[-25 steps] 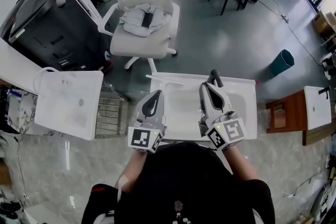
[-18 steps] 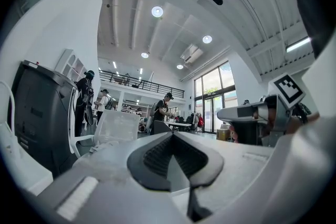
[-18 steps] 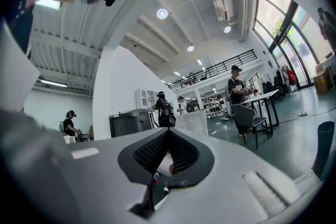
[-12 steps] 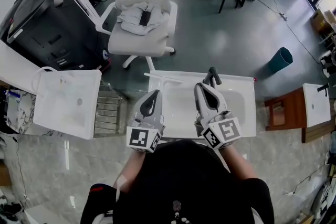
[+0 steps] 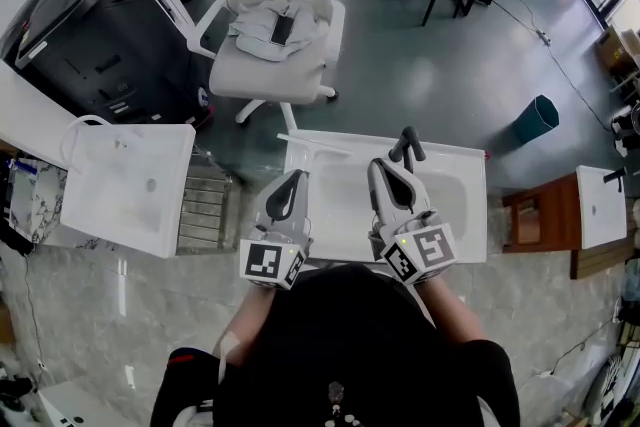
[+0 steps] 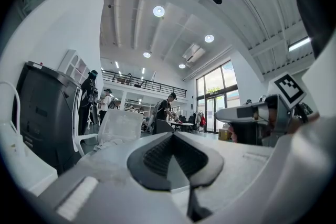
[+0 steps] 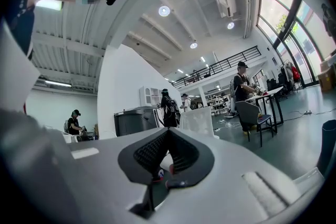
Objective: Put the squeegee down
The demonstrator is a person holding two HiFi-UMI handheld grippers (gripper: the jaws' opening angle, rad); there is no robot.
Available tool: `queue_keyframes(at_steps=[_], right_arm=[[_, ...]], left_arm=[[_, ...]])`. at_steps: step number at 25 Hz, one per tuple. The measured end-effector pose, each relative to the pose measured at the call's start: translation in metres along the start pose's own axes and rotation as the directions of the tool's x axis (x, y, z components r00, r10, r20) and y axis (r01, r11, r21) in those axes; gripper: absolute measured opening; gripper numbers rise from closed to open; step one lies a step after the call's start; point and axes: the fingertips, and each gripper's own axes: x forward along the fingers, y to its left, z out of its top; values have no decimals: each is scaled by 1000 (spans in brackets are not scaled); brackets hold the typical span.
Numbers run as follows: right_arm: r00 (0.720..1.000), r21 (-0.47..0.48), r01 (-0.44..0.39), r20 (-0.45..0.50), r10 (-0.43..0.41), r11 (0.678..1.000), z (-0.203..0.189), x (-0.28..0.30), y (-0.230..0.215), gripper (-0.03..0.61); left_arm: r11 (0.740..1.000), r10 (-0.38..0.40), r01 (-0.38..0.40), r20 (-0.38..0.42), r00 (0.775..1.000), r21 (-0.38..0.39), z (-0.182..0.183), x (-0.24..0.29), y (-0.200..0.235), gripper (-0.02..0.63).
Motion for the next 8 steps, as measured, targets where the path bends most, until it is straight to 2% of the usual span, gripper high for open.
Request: queue_keyframes(at_steps=[8], right_arm=[[1000,3,-20,-11,20,1000,-4,2,7,2]], left_arm=[[1000,5,-5,-1,1000,5,0,-3,1,3]])
